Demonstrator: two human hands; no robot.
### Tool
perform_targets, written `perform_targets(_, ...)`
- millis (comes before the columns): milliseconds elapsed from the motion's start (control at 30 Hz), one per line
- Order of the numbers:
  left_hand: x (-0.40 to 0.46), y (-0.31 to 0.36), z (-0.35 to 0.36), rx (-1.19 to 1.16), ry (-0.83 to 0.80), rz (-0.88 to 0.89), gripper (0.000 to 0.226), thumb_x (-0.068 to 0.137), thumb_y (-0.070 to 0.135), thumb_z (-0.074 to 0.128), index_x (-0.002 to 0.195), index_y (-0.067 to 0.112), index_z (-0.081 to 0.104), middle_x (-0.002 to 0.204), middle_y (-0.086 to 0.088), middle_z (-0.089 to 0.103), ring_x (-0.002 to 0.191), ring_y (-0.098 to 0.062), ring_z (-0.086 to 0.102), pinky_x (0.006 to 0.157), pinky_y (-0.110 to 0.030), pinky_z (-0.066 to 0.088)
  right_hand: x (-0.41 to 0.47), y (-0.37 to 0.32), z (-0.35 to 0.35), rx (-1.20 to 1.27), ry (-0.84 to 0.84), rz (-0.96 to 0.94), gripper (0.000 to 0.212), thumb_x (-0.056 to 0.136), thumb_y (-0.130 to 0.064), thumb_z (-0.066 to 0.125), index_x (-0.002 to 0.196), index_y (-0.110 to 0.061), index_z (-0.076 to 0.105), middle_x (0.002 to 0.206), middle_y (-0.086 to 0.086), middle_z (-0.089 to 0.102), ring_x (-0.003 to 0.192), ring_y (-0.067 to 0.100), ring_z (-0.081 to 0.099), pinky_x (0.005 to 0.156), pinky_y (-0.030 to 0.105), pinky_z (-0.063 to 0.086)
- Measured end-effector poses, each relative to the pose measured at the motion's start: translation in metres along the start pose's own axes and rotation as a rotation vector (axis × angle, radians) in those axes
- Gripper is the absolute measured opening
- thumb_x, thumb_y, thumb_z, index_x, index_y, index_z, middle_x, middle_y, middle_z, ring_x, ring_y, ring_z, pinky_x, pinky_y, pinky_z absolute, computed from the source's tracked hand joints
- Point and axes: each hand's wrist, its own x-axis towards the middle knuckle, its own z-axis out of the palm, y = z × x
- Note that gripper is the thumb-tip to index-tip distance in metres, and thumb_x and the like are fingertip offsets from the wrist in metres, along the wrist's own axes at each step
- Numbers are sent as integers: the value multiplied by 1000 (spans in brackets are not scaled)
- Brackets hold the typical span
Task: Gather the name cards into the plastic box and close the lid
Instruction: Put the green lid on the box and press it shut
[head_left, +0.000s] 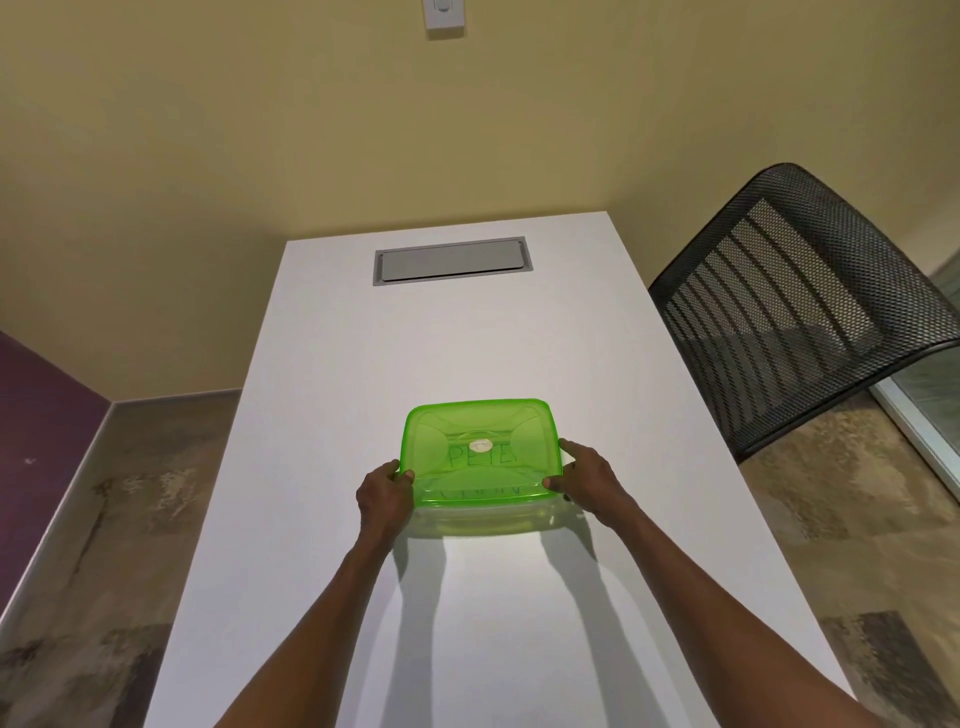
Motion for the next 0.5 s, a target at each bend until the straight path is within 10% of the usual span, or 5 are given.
perform_targets(133, -11, -11, 2, -72, -15, -35, 18, 91, 20, 58, 82, 9, 70, 79, -15, 68, 84, -36, 63, 82, -43, 49, -4, 2, 1, 72, 16, 41, 80, 77, -9, 77, 146, -22, 38, 96, 9, 65, 60, 18, 60, 63, 25, 49)
perform_targets(300, -23, -16, 4, -145, 36, -103, 22, 91, 24, 62, 80, 9, 73, 83, -22, 72, 74, -33, 66, 79, -39, 52, -7, 3, 8, 111, 69, 100, 70, 79, -11, 78, 140, -7, 44, 110, 17, 66, 73, 27, 69, 71, 33, 56)
perform_targets(500, -21, -13, 4, -227, 75, -208, 18, 85, 21, 72, 87, 4, 77, 80, -20, 74, 72, -30, 67, 82, -38, 53, -7, -9, 7, 37, 75, 187, 24, 76, -12, 81, 76, -1, 59, 74, 16, 66, 59, 24, 67, 62, 31, 52)
